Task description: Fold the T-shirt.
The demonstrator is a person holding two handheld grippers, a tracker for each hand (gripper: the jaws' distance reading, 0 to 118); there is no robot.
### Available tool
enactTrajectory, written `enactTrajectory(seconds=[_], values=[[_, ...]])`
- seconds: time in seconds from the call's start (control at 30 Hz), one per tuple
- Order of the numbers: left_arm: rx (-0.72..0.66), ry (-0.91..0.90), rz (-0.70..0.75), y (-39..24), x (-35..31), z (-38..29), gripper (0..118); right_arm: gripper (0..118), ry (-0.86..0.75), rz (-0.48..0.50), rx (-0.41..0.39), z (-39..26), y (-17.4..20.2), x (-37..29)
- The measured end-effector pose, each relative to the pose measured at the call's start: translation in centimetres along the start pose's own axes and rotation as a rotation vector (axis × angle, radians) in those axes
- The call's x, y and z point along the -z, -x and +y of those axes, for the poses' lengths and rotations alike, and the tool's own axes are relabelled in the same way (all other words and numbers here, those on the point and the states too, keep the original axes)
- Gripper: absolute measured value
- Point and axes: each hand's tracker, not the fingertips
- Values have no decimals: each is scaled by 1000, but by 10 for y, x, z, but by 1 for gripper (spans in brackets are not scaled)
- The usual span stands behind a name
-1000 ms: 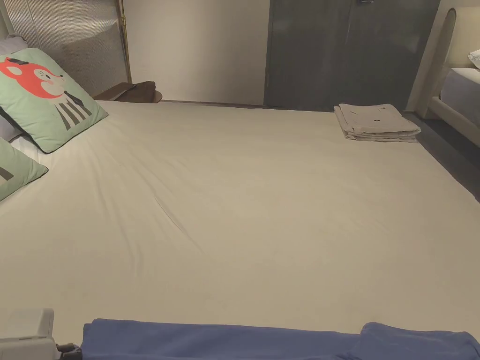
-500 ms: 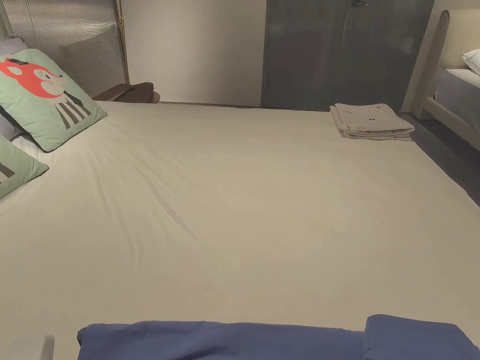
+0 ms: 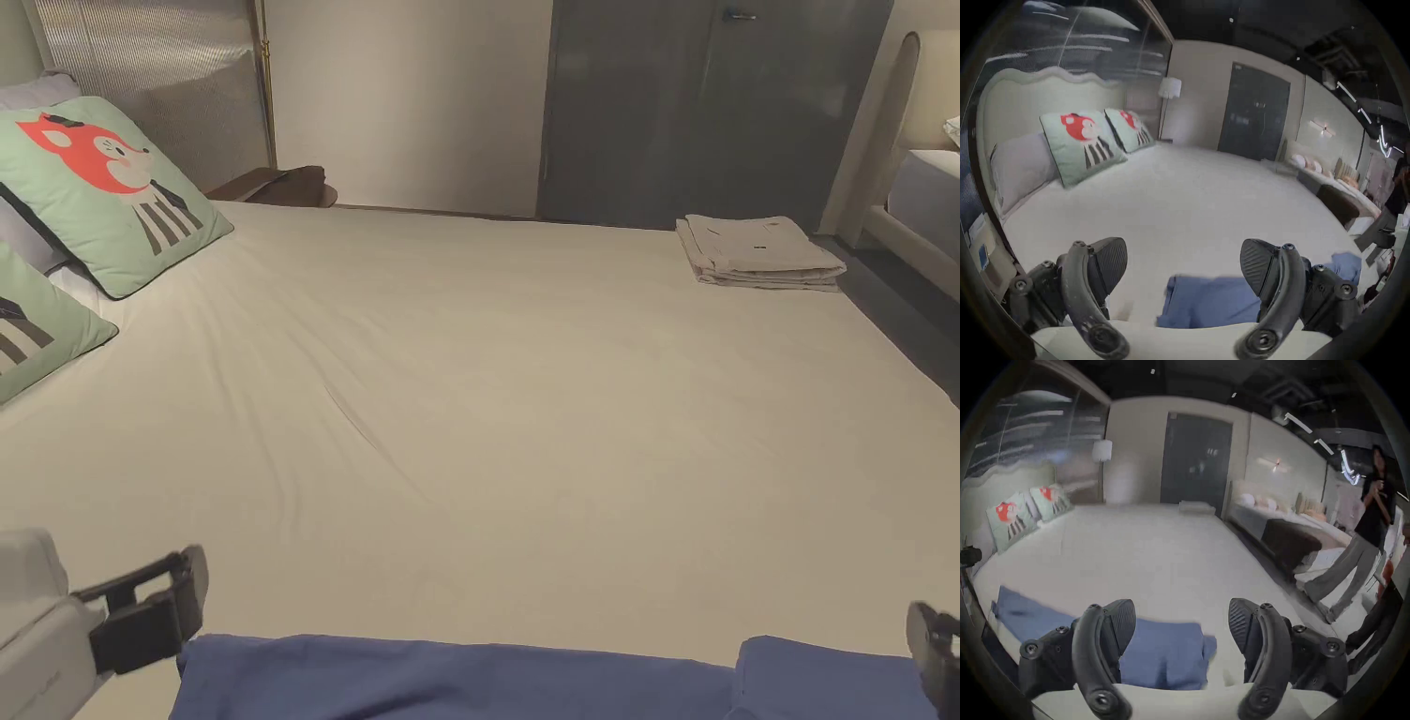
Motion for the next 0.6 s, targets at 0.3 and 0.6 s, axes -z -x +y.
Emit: enactTrajectory(seconds=[0.3, 0.6], values=[[29, -30, -23, -34, 10, 14, 1, 0, -90, 10, 101, 18, 48, 18], [-133, 135, -118, 14, 30, 11, 0, 0, -84, 57, 109, 20, 71, 29]])
